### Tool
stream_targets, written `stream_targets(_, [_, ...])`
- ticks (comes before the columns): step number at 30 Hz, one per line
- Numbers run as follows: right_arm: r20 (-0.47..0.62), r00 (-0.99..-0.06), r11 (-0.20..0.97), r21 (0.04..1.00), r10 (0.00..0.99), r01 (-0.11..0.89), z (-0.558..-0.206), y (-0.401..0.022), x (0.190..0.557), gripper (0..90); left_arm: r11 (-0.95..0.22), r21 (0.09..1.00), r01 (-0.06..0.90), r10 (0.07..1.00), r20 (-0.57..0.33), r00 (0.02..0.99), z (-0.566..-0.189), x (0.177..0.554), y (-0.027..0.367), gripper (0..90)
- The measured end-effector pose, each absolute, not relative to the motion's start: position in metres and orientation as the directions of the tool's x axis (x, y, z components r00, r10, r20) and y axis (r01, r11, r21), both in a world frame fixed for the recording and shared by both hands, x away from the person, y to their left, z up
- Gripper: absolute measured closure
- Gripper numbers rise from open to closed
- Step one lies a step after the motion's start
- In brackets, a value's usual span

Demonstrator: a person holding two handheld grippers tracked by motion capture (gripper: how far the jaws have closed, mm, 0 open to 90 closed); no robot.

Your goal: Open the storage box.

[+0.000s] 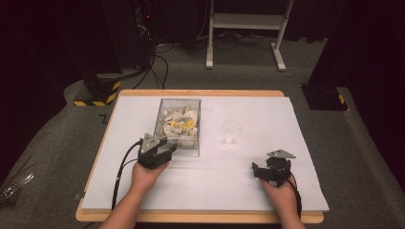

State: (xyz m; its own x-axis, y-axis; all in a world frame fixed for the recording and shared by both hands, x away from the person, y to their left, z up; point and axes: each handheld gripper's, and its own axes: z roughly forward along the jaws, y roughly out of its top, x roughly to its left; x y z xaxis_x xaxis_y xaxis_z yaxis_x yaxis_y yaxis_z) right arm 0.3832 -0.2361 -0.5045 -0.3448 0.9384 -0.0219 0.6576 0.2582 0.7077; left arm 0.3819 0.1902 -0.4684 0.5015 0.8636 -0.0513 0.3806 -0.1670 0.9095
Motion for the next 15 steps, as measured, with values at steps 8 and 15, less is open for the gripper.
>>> stream_targets(8, [-0.022, -0.345, 0.258, 0.708, 0.938, 0.657, -0.5044, -0.2361, 0.3832, 12.4, -0.166, 0.912, 0.375, 0.856, -0.056, 0.515, -0.4710, 0.3818, 0.1865, 56.4])
stream_targets(15, [-0.022, -0.345, 0.258, 0.708, 0.938, 0.657, -0.5044, -0.2361, 0.3832, 12.5, -0.143, 0.917, 0.372, 0.851, -0.078, 0.519, -0.4730, 0.3775, 0.1880, 55.6])
